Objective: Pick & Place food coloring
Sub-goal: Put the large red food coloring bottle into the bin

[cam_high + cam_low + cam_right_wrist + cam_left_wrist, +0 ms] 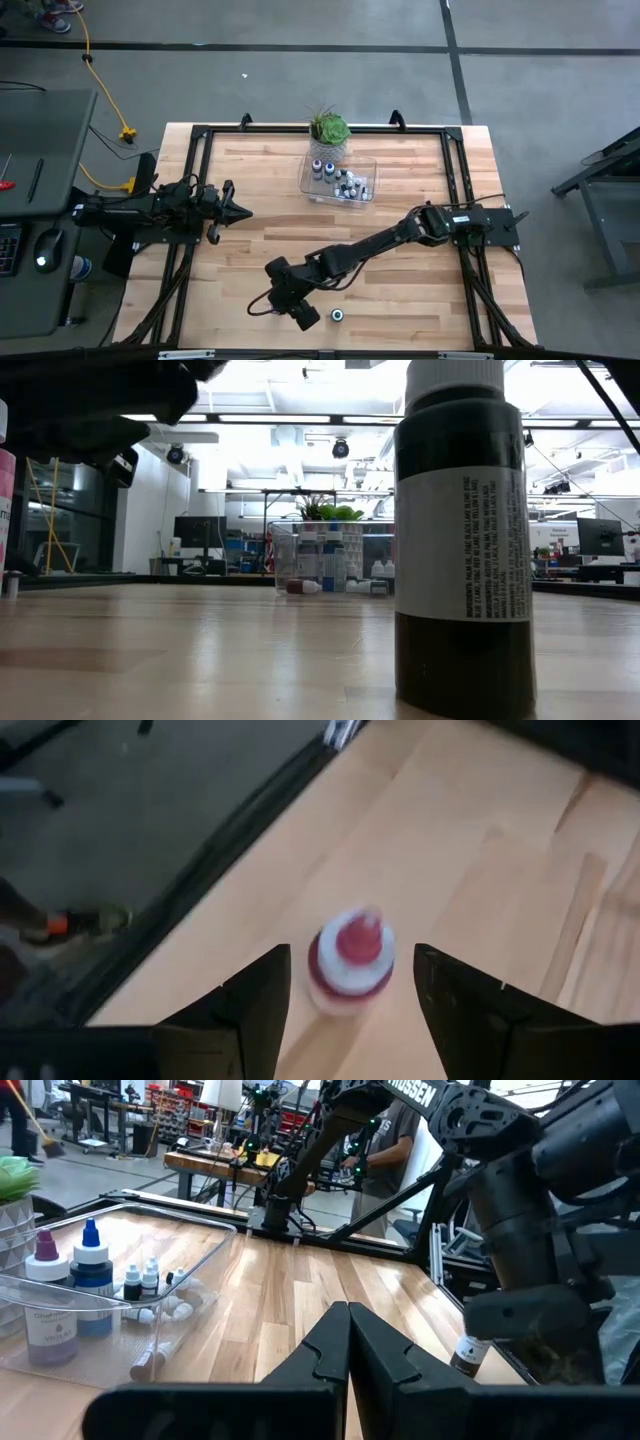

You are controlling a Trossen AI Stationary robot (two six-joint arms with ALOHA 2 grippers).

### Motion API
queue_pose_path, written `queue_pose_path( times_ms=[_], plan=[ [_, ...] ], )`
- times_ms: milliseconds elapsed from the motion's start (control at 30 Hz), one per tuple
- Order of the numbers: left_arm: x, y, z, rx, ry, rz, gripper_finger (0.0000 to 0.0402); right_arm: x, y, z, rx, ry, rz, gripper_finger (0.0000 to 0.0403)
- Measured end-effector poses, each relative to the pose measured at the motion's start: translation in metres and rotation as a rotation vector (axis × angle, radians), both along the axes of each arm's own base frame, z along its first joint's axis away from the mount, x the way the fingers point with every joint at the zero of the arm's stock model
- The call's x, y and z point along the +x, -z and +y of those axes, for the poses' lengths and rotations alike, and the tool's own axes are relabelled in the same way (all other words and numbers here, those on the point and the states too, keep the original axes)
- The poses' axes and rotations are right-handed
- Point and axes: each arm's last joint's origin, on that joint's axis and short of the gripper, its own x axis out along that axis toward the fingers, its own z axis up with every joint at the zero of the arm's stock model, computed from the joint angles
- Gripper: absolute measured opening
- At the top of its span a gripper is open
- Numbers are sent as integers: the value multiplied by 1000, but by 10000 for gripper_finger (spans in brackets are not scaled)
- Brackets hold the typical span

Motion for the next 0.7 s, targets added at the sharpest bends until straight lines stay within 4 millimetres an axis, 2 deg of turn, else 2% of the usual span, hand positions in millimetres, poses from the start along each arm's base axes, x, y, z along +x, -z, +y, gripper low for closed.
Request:
queue_pose_path(
  times_ms=[700],
  plan=[
    [0,0,0,0,-1,0,0,8,15,3,49,8,-20,200]
  ],
)
